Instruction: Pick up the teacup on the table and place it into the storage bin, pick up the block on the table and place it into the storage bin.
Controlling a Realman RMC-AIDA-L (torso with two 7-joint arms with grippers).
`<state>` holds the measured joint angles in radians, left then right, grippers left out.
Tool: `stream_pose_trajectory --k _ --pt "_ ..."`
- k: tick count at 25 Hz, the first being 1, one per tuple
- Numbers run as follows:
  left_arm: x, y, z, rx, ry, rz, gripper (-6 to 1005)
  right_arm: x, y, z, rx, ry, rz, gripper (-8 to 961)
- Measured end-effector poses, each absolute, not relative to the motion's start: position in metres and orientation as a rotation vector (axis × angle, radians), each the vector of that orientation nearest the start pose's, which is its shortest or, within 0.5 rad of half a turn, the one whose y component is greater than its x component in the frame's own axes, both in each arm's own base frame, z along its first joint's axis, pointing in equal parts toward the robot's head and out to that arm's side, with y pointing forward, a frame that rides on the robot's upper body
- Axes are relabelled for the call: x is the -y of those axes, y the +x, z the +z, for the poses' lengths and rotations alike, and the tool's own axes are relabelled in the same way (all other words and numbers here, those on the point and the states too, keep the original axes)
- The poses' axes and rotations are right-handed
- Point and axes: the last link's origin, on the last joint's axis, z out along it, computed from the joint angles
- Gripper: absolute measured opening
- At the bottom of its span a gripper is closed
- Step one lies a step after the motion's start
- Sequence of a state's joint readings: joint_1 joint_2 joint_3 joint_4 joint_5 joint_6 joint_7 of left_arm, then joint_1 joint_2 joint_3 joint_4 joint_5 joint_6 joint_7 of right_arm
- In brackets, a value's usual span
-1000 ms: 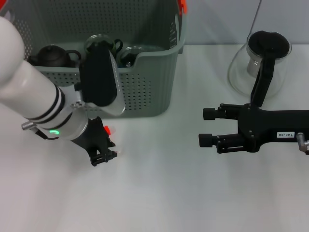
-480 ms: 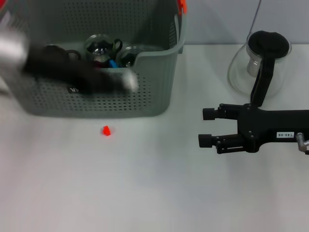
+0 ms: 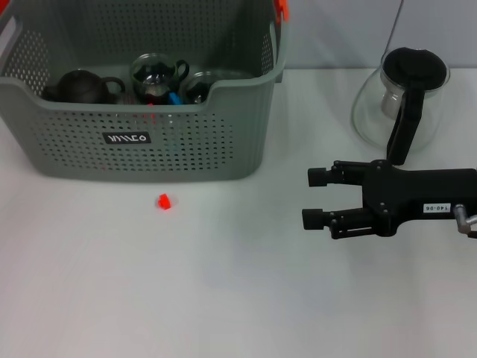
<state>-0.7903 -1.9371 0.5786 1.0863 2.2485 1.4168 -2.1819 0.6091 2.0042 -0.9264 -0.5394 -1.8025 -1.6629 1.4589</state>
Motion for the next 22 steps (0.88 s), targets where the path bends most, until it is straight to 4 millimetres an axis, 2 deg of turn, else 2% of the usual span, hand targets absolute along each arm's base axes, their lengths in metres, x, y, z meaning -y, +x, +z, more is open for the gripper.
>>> stream_pose_trajectory --k 3,5,8,11,13,16,19,22 --pt "-0.448 -0.182 0.143 0.87 -2.277 -0.428 149 -0.329 0.224 -0.007 -0.633 -2.95 0.853 912" --pt "-0.449 -0.18 0.142 0.858 -2.265 -0.414 229 -0.329 0.224 -0.007 -0.634 -2.95 0.854 912" --pt "-0.44 -0.173 0.147 0.831 -2.29 -0.453 349 -0.329 0.224 -0.007 -0.636 -2.949 0.858 912" --pt "-0.412 -0.159 0.147 0.729 -2.439 -0.514 554 -0.328 0.226 -0.006 -0.644 -2.943 0.863 911" --pt "-0.387 -0.152 0.141 0.616 -2.57 -0.536 647 -0.328 0.227 -0.006 -0.647 -2.937 0.864 911" --pt "-0.34 -0.149 0.12 0.386 -2.801 -0.52 786 -0.328 0.228 -0.006 -0.649 -2.93 0.864 911" --pt "-0.315 -0.155 0.1 0.295 -2.904 -0.442 834 -0.329 0.227 -0.006 -0.65 -2.927 0.867 911" --pt "-0.304 -0.164 0.077 0.262 -2.972 -0.335 883 -0.33 0.227 -0.005 -0.651 -2.921 0.872 912"
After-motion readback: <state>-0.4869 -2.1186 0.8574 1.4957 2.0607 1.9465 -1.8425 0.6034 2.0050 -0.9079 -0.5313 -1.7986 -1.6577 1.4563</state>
